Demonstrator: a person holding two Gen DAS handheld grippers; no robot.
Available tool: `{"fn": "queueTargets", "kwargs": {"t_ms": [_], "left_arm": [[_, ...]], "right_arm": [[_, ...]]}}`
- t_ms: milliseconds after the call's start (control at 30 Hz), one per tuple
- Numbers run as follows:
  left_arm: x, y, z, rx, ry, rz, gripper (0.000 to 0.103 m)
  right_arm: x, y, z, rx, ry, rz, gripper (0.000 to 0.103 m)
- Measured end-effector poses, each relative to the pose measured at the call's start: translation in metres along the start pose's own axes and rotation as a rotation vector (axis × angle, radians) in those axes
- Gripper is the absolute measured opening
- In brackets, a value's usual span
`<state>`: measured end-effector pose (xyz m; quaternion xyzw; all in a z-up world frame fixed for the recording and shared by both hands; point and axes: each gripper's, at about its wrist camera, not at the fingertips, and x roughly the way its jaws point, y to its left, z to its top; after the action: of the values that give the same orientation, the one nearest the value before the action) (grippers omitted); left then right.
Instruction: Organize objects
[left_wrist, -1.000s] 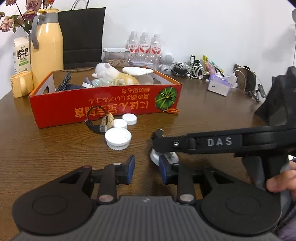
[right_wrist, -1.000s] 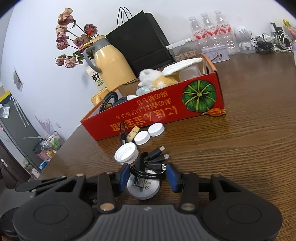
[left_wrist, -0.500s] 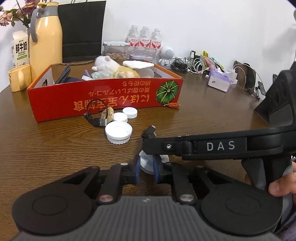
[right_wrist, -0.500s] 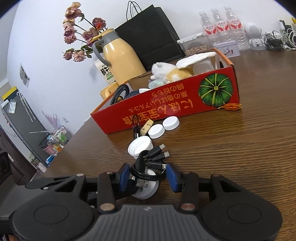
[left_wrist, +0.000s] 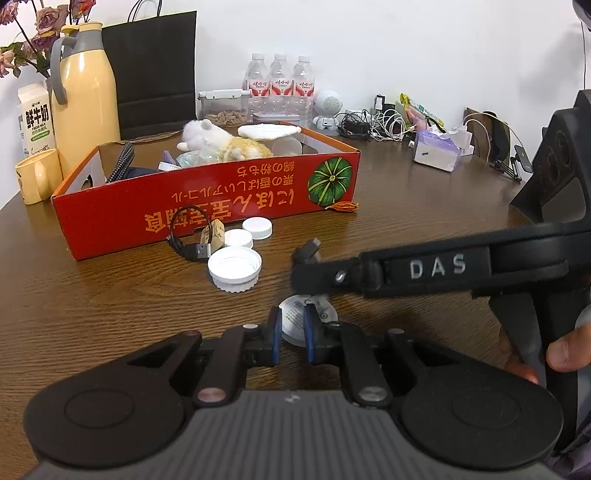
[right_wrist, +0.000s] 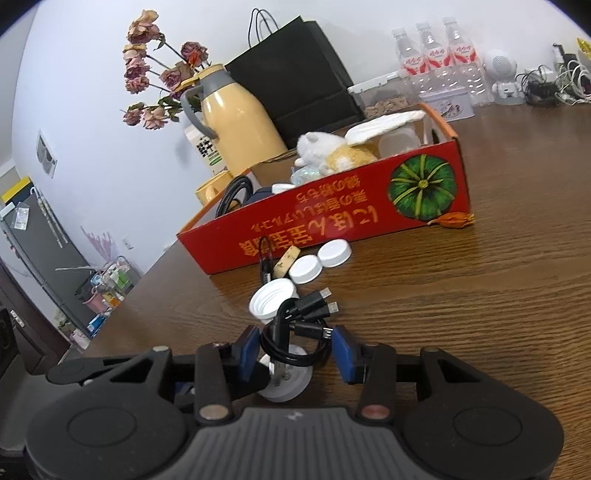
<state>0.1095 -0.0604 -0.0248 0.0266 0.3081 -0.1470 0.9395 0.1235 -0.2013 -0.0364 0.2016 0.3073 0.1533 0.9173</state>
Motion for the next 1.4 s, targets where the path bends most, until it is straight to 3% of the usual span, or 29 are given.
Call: {"fn": "queueTargets", "kwargs": {"t_ms": [233,300,333,367,400,600,867,933,1000,1100,1400], "left_arm": [[0.000,0.002,0.001,-0.026,0.001,0.019,0.015],[-0.003,0.002,0.002,-0.047,-0.020,0.031,0.029],[-0.004,0.002,0.003,-0.056,-0.029,0.034,0.054],[-0.006,0.001,0.003,-0.059,-0.045,0.039,0.069],[-0.008,-0.001,0.004,-0.050,-0.060,0.048,0.071],[0.001,-0.015,0.004,0.013,-0.019,0.071,0.069],[0.012,-0.018,0.002,0.018,0.020,0.084,0.060],[0.014,-0.018,0.002,0.018,0.025,0.083,0.054],[0.015,-0.017,0.001,0.017,0.032,0.071,0.042],[0.013,-0.017,0.001,0.015,0.028,0.058,0.040],[-0.016,0.003,0.035,-0.017,-0.138,0.107,0.040]], "right_arm": [[-0.025,-0.013,0.004,-0.013,-0.082,-0.100,0.042],[-0.033,-0.015,0.002,-0.024,-0.091,-0.114,0.042],[-0.035,-0.015,0.001,-0.031,-0.093,-0.122,0.042],[-0.037,-0.015,0.000,-0.038,-0.095,-0.128,0.042],[-0.038,-0.015,-0.001,-0.044,-0.095,-0.133,0.042],[-0.040,-0.016,-0.005,-0.050,-0.097,-0.129,0.042],[-0.045,-0.017,-0.005,-0.050,-0.113,-0.123,0.042],[-0.046,-0.017,-0.005,-0.051,-0.115,-0.121,0.042],[-0.046,-0.017,-0.005,-0.054,-0.117,-0.118,0.042],[-0.045,-0.015,-0.004,-0.061,-0.117,-0.115,0.041],[-0.043,-0.002,0.016,-0.119,-0.145,-0.107,0.042]]}}
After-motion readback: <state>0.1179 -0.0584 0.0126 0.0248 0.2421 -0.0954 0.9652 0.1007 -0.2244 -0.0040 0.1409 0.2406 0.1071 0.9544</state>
